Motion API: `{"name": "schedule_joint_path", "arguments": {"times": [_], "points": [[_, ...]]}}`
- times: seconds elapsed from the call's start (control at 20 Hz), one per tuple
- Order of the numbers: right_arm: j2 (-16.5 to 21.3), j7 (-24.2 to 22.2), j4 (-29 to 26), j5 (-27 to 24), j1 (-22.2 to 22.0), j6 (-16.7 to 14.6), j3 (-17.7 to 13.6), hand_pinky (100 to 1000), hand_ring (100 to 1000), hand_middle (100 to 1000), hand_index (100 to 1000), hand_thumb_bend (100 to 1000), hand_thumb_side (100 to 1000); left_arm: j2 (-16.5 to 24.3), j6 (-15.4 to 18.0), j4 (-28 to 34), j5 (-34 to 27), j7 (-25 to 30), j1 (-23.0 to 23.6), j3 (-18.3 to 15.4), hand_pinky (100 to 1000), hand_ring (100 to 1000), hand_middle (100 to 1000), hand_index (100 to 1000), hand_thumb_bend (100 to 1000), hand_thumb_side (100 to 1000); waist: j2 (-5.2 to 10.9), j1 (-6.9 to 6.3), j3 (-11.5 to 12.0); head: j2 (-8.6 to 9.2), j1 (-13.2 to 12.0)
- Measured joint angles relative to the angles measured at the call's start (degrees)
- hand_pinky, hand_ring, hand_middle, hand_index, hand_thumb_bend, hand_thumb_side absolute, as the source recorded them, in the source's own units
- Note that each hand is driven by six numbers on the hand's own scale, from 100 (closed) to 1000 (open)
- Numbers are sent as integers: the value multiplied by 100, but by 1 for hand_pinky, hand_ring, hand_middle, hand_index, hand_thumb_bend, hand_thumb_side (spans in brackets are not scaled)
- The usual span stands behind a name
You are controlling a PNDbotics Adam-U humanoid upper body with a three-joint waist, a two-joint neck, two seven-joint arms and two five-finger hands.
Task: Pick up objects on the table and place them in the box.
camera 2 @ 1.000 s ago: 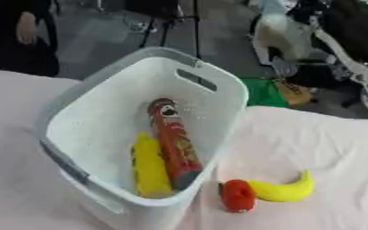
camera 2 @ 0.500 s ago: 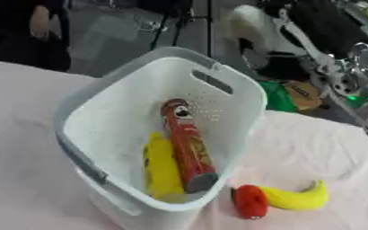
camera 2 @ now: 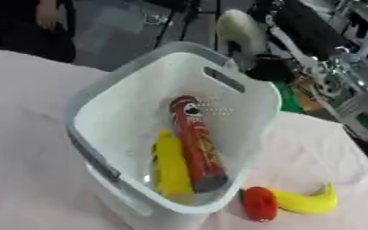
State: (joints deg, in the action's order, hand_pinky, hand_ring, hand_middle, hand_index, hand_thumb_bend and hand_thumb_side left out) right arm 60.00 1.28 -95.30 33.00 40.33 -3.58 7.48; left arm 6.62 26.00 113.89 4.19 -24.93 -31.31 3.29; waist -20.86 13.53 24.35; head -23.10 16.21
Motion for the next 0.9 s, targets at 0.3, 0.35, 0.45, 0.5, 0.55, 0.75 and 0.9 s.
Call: {"name": "schedule_joint_path", "arguments": {"times": [0.3,0.35,0.45,0.5,0.55,0.75,0.9], "points": [[-65,-555,130,-339,-10,-703,32,998,997,734,814,100,1000,1,19,0,-10,-31,0,-2,595,465,604,668,100,964,-64,0,-44,0,-128],[-67,-653,132,-415,-24,-822,31,998,997,734,814,100,1000,1,19,0,-10,-34,0,-2,595,465,604,668,100,964,-71,0,-51,0,-160],[-72,-856,149,-556,-51,-1029,30,1000,1000,783,877,100,1000,1,20,0,-10,-37,1,-3,595,465,604,668,100,964,-73,0,-55,0,-210],[-72,-952,160,-633,-51,-1121,28,1000,1000,783,877,100,1000,1,21,0,-10,-39,1,-4,595,465,604,668,100,964,-73,0,-60,0,-221],[-72,-1037,164,-702,-51,-1199,24,1000,1000,783,877,100,1000,1,22,0,-10,-41,1,-4,595,465,604,668,100,964,-73,0,-65,0,-233],[-73,-1388,169,-949,-50,-1466,3,1000,1000,965,1000,160,1000,1,30,0,-10,-50,2,-5,594,465,603,668,100,964,-73,0,-66,0,-247],[-73,-1631,185,-1081,-47,-1601,-12,1000,1000,986,1000,182,1000,1,37,0,-10,-57,4,-13,594,465,603,668,100,964,-72,0,-74,3,-255]]}}
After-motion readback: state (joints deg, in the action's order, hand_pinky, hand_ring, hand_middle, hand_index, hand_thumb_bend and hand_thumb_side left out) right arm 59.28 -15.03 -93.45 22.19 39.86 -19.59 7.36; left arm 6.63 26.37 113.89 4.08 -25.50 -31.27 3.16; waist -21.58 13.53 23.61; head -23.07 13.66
